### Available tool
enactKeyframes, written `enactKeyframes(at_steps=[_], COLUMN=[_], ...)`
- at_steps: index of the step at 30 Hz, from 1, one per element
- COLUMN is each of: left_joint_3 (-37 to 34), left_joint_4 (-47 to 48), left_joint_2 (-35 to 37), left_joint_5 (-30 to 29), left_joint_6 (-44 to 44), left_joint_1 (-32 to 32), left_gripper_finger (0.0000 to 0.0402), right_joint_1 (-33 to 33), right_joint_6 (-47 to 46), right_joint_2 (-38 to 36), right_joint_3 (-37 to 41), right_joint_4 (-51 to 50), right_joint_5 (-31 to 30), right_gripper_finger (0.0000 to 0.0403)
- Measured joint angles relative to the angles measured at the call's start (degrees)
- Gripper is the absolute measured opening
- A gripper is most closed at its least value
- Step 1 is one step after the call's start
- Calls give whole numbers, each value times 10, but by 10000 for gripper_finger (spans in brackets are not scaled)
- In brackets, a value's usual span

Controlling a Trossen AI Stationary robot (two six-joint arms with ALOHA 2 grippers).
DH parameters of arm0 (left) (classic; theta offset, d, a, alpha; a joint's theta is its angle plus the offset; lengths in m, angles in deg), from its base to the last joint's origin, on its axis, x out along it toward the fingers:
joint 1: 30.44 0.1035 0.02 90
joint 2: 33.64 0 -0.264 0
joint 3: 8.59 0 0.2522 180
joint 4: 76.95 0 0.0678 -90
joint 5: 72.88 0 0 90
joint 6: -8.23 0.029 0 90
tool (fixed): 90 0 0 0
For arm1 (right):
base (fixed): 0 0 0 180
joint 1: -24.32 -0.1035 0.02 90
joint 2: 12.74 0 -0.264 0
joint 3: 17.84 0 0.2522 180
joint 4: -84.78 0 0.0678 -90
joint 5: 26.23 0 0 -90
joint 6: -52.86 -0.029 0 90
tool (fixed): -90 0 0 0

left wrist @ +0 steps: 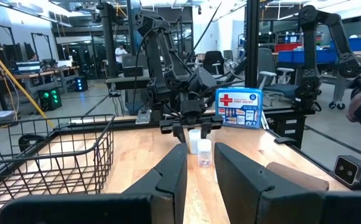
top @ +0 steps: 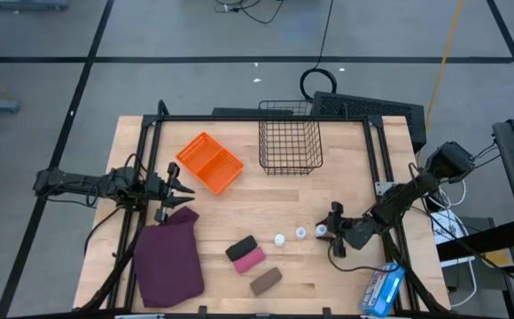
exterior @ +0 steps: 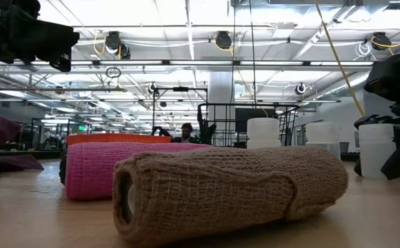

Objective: Pick & Place Medicine items
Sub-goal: Put the white pill bottle into the top orange basket

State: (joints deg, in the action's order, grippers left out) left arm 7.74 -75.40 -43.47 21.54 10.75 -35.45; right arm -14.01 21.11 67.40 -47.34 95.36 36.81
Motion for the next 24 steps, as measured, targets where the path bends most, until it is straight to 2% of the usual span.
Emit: enactKeyframes(at_steps=[5,9,11,15,19,21,22,24], left_joint_3=[0,0,0,0,0,0,0,8], left_joint_4=[-7,-38,-61,-84,-101,-122,-128,-129], left_joint_2=[0,0,0,0,-1,-8,-13,-29], left_joint_5=[0,0,0,0,-6,-30,-60,-164], left_joint_6=[0,-5,-34,-80,-67,-73,-81,-101], left_joint_1=[0,0,0,0,0,0,0,0], left_gripper_finger=[93,93,93,93,93,93,93,93], right_joint_1=[0,0,0,1,24,45,57,83], right_joint_6=[-3,-4,1,46,90,114,126,158], right_joint_2=[0,0,0,-1,-1,-1,-1,-1], right_joint_3=[0,0,0,0,0,-5,-9,-20], right_joint_4=[21,58,81,129,179,188,188,189], right_joint_5=[-9,-22,-48,-107,-136,-135,-134,-125], right_gripper_finger=[133,132,132,140,143,136,133,132])
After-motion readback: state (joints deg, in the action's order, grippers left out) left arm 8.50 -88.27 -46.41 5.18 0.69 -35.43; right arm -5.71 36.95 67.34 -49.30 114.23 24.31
